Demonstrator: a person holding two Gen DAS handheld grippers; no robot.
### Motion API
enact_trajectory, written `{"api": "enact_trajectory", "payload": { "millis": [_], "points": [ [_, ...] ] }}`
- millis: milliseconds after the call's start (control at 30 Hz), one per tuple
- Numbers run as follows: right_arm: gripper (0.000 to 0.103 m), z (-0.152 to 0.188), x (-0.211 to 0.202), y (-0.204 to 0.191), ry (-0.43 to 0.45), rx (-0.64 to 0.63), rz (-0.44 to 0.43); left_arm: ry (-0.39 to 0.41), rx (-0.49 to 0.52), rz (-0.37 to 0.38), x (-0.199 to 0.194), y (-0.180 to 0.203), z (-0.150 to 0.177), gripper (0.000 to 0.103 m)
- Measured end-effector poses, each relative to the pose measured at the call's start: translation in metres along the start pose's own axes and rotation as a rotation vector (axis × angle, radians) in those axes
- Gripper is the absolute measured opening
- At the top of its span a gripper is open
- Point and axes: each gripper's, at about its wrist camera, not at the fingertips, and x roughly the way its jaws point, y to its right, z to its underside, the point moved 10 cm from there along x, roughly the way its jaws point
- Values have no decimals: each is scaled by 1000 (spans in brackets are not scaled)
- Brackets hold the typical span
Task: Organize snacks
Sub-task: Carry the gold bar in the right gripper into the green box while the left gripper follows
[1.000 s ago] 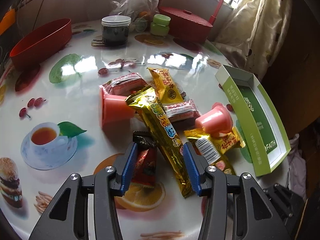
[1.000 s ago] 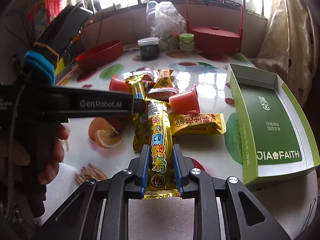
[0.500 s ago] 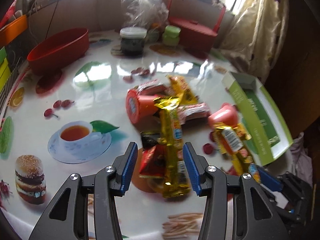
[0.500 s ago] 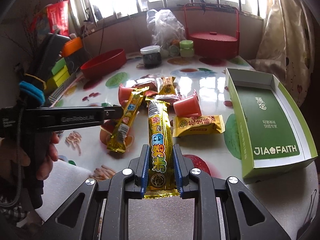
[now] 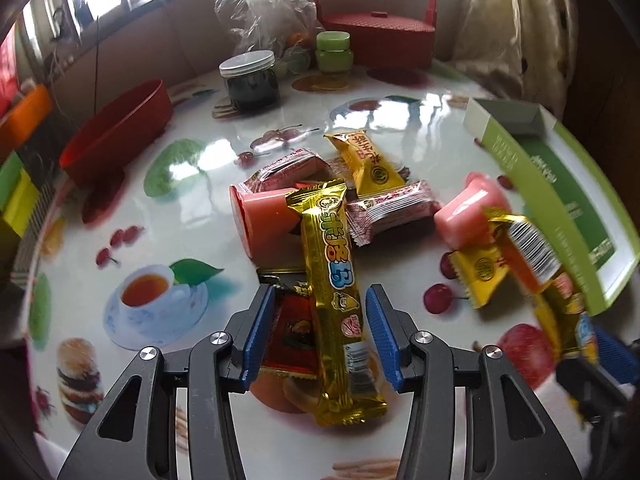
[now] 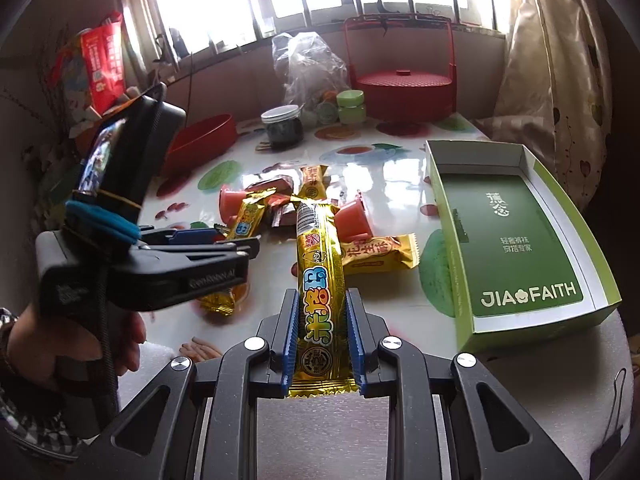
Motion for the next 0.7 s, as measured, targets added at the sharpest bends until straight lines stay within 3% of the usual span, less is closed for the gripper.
{"api": "enact_trajectory", "payload": {
  "millis": [200,267,700],
  "points": [
    [21,-1,-2,3,9,10,-7,16,43,-51,1,1,0,35],
    [21,-1,-2,4,12,10,-8,33,46,-60,-3,0,-2,23],
    [21,-9,-12,8,42,19,11,114,-21,63,-45,8,-17,24]
  ]
}}
